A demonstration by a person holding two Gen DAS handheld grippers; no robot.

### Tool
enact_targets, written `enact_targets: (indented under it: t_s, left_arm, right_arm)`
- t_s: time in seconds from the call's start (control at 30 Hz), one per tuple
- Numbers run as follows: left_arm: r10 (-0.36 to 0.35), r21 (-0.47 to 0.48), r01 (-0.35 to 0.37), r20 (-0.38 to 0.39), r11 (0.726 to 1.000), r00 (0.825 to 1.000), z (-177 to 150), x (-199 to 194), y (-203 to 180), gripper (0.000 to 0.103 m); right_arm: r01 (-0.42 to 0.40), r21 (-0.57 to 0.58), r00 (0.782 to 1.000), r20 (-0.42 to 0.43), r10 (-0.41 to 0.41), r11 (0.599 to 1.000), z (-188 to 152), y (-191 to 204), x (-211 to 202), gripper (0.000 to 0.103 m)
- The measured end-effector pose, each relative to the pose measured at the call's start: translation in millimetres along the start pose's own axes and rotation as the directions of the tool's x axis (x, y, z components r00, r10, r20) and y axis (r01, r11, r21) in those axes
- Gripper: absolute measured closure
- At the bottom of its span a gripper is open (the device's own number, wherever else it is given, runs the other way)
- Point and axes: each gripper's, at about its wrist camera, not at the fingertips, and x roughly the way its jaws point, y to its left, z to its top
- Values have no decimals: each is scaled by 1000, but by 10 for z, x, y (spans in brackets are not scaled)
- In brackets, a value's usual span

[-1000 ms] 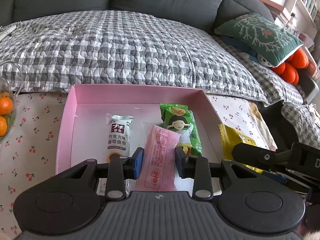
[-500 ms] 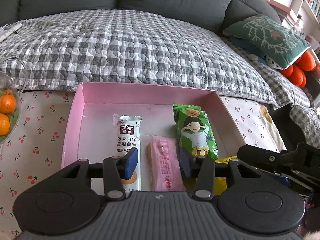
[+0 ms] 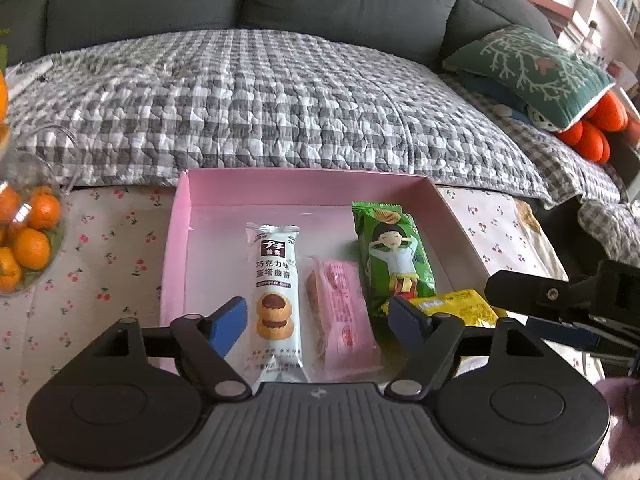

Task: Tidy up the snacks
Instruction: 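Withdraw both tools from the box toward the remaining snacks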

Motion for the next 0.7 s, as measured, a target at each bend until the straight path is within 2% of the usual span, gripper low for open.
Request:
enact_targets:
  t_s: [0.13,0.23,0.37,0.7]
  left_arm:
    - [15,26,-15,9,1000,1000,-72,-134,-18,13]
    - [23,39,-24,7,999,1000,-124,-228,-29,6]
    - [33,47,-34,5,998,999,-186,-347,-35,2]
    - [84,45,-82,-27,996,996,-452,-673,-8,1]
  right_arm:
    - [68,-54,997,-20,-69,996,-44,71,-67,15]
    - [86,-101,995,-36,-90,991,-99,114,-132,15]
    - [80,-137,995,-42,-86,987,-172,144,-257,9]
    - [105,-184,991,-62,-118,977,-312,123,-472,9]
